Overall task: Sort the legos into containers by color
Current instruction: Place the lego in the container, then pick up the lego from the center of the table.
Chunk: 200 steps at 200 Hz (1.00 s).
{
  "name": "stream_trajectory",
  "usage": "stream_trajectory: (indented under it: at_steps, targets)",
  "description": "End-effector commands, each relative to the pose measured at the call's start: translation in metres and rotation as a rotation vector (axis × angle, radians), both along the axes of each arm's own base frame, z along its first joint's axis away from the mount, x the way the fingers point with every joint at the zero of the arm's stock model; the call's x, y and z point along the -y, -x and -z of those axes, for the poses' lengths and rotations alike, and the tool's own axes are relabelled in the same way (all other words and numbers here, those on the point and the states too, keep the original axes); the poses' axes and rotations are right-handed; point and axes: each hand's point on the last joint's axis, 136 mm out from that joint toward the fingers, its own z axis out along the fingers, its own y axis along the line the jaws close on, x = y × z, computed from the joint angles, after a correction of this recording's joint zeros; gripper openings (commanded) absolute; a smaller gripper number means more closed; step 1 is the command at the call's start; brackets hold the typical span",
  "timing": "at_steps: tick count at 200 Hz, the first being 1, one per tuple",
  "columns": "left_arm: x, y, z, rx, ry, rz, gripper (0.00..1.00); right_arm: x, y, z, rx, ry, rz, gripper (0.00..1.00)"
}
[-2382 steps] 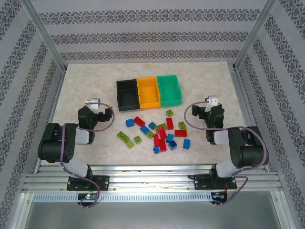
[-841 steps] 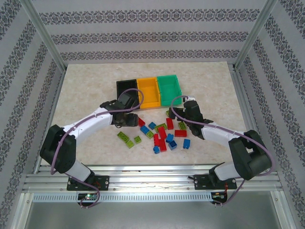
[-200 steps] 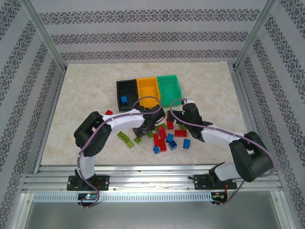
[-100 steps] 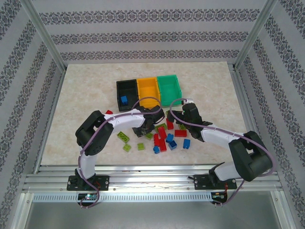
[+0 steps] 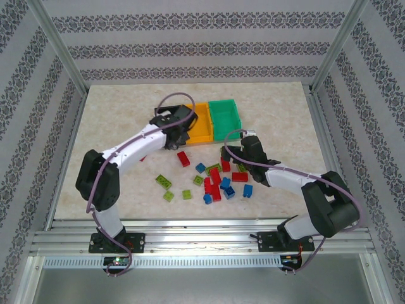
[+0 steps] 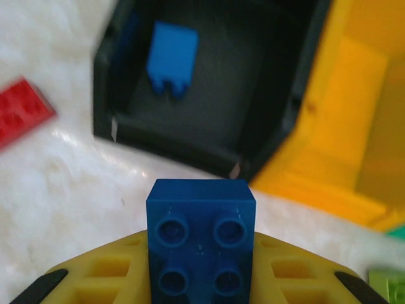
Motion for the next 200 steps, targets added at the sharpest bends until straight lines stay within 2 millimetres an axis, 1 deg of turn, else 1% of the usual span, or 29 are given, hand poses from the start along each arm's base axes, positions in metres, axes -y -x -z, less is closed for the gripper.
stream_trajectory:
  at_steps: [1, 18, 40, 60, 71, 81, 92, 107, 117, 121, 140, 153, 170, 185, 200]
  targets:
    - [-0.016, -0.028, -0.007, 0.021, -0.048, 0.082, 0.33, -0.009, -0.005, -0.01, 0.027, -0.015, -0.013, 0.98]
    - [-0.014, -0.051, -0.005, 0.028, 0.001, 0.155, 0.37, -0.009, -0.005, -0.008, 0.023, -0.008, -0.013, 0.98]
    - [-0.011, -0.07, -0.002, 0.023, 0.047, 0.203, 0.41, -0.008, -0.005, -0.009, 0.025, -0.005, -0.014, 0.98]
    - [-0.003, -0.073, -0.001, 0.013, 0.069, 0.239, 0.46, -0.008, -0.006, -0.009, 0.028, 0.0, -0.011, 0.98]
    - [-0.003, -0.072, -0.001, 0.016, 0.069, 0.241, 0.5, -0.008, -0.006, -0.007, 0.02, 0.008, -0.013, 0.98]
    - [-0.004, -0.07, -0.001, 0.014, 0.07, 0.237, 0.51, -0.008, -0.006, -0.009, 0.024, 0.001, -0.016, 0.98]
    - [-0.003, -0.063, 0.0, 0.003, 0.093, 0.236, 0.51, -0.008, -0.006, -0.011, 0.031, -0.005, -0.013, 0.98]
    - [0.007, -0.053, 0.0, 0.012, 0.154, 0.27, 0.55, -0.009, -0.006, -0.008, 0.026, -0.003, -0.014, 0.98]
    - [0.017, -0.044, -0.002, 0.034, 0.197, 0.307, 0.55, -0.01, -0.006, -0.008, 0.019, -0.003, -0.018, 0.98]
    - [0.021, -0.039, 0.001, 0.039, 0.213, 0.321, 0.55, -0.01, -0.006, -0.008, 0.016, -0.007, -0.021, 0.98]
    - [0.048, -0.017, -0.001, 0.085, 0.278, 0.406, 0.54, -0.012, -0.006, -0.009, 0.02, -0.022, -0.022, 0.98]
    - [0.065, 0.004, 0.005, 0.079, 0.277, 0.459, 0.54, -0.012, -0.006, -0.008, 0.018, -0.02, -0.02, 0.98]
    - [0.084, 0.029, 0.02, 0.038, 0.263, 0.51, 0.54, -0.012, -0.007, -0.007, 0.007, -0.011, -0.023, 0.98]
    - [0.104, 0.044, 0.03, 0.01, 0.254, 0.558, 0.54, -0.013, -0.006, -0.008, 0.015, -0.023, -0.023, 0.98]
    - [0.121, 0.055, 0.038, -0.023, 0.22, 0.619, 0.54, -0.012, -0.007, -0.007, 0.018, -0.02, -0.019, 0.98]
